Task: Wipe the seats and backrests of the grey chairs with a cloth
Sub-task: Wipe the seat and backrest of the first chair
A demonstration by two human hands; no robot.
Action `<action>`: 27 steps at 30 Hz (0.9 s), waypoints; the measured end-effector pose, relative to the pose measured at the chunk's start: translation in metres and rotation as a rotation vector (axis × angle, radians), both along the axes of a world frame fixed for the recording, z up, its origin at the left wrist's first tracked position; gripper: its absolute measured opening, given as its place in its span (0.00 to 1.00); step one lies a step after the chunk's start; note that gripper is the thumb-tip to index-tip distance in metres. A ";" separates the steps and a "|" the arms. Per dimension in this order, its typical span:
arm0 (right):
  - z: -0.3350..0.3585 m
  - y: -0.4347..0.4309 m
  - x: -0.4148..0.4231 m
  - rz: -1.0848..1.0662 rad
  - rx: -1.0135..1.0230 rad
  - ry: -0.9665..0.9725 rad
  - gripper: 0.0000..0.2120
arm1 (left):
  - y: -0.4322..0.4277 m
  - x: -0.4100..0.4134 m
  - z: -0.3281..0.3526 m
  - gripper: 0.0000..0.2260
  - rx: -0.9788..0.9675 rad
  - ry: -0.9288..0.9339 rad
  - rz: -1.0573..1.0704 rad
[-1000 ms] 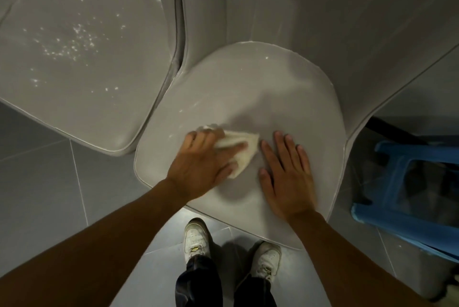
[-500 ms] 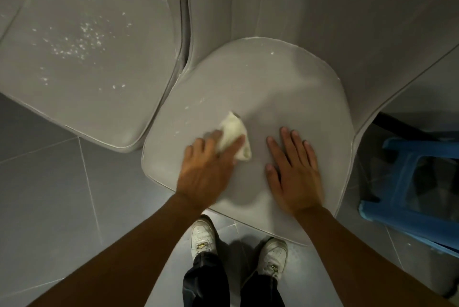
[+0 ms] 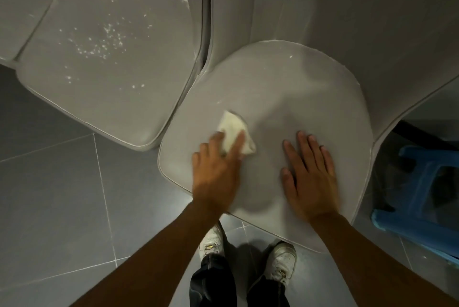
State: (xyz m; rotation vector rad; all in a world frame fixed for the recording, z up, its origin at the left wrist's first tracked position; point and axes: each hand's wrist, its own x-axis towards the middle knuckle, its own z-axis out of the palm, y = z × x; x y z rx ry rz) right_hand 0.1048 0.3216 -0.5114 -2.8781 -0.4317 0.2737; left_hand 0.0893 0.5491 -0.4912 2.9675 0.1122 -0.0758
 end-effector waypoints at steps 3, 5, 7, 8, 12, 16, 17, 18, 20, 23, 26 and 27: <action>0.000 0.001 0.001 -0.005 -0.006 -0.009 0.29 | 0.032 0.029 -0.003 0.22 -0.049 0.035 0.462; -0.001 0.002 0.002 -0.002 -0.019 -0.009 0.29 | 0.037 0.052 -0.001 0.22 -0.036 0.060 0.536; 0.000 0.002 0.001 -0.001 -0.016 -0.004 0.29 | 0.025 0.074 0.002 0.21 -0.060 0.075 0.471; 0.000 0.002 0.001 -0.002 -0.017 -0.003 0.29 | 0.014 0.083 0.001 0.21 -0.071 0.083 0.385; -0.001 0.002 0.000 -0.006 -0.006 -0.011 0.29 | -0.032 0.092 0.001 0.21 -0.017 0.016 -0.025; -0.001 0.001 0.000 -0.005 -0.003 -0.013 0.29 | -0.032 0.070 -0.001 0.19 0.021 0.001 -0.282; -0.001 0.001 0.001 -0.002 -0.003 -0.008 0.29 | -0.020 0.073 -0.003 0.19 0.004 0.002 -0.185; 0.000 0.001 0.001 0.003 -0.013 -0.001 0.29 | -0.007 0.079 -0.005 0.20 0.001 0.014 -0.031; 0.000 0.000 0.001 0.008 -0.039 0.014 0.29 | 0.018 0.098 -0.007 0.21 0.012 0.062 0.281; -0.001 0.001 0.002 0.017 -0.050 0.018 0.29 | 0.036 0.128 -0.001 0.22 0.022 0.122 0.462; -0.002 -0.001 0.001 0.015 -0.045 0.015 0.29 | 0.019 0.130 -0.002 0.22 -0.007 0.108 0.176; -0.002 -0.001 0.001 0.012 -0.040 0.013 0.29 | 0.008 0.122 -0.003 0.22 -0.055 0.075 -0.034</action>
